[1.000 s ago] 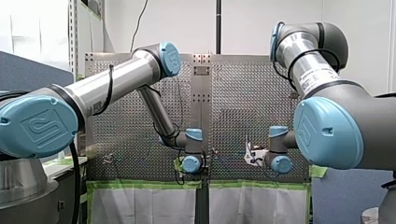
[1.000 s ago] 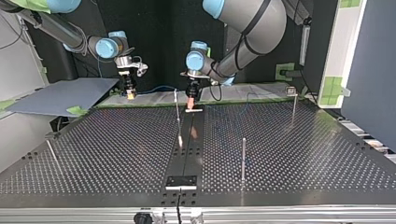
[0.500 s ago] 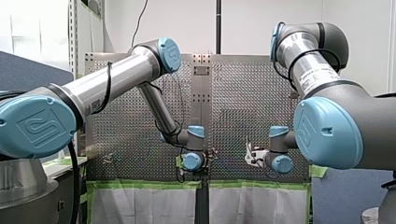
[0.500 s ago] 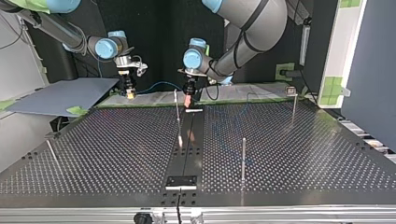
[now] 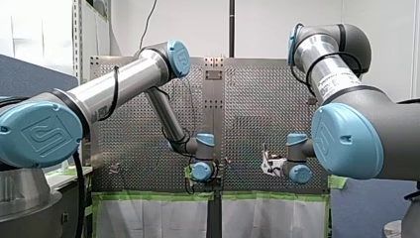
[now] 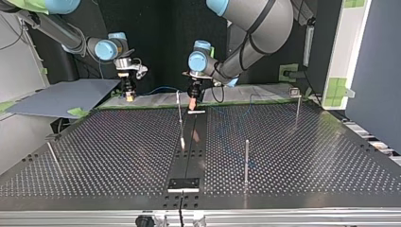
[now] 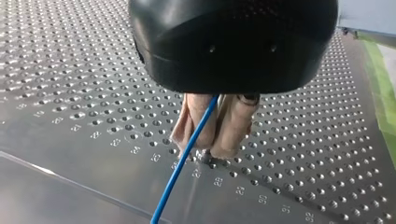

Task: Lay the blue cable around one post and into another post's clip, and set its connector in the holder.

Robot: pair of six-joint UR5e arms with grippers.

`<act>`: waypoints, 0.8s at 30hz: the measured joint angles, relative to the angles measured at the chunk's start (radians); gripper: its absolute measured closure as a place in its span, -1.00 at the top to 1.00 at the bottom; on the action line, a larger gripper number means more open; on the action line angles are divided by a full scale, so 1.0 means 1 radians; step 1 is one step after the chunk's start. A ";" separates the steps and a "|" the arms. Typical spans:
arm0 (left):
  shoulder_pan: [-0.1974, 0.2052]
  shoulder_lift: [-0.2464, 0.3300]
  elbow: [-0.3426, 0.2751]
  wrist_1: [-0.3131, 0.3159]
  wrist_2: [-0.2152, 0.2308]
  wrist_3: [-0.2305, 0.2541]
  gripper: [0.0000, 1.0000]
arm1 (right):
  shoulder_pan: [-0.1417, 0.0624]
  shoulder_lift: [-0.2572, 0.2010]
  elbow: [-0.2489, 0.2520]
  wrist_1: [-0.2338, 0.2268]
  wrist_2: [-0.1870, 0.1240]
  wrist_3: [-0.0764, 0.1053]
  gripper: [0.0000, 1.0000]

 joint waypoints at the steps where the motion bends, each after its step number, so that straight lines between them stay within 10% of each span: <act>1: 0.001 0.000 0.000 0.000 -0.001 -0.003 -0.62 | 0.000 0.000 -0.002 0.001 0.000 0.000 -1.00; 24: 0.000 -0.007 0.007 0.090 -0.063 0.018 -1.00 | -0.002 0.001 -0.028 0.010 0.066 -0.022 -1.00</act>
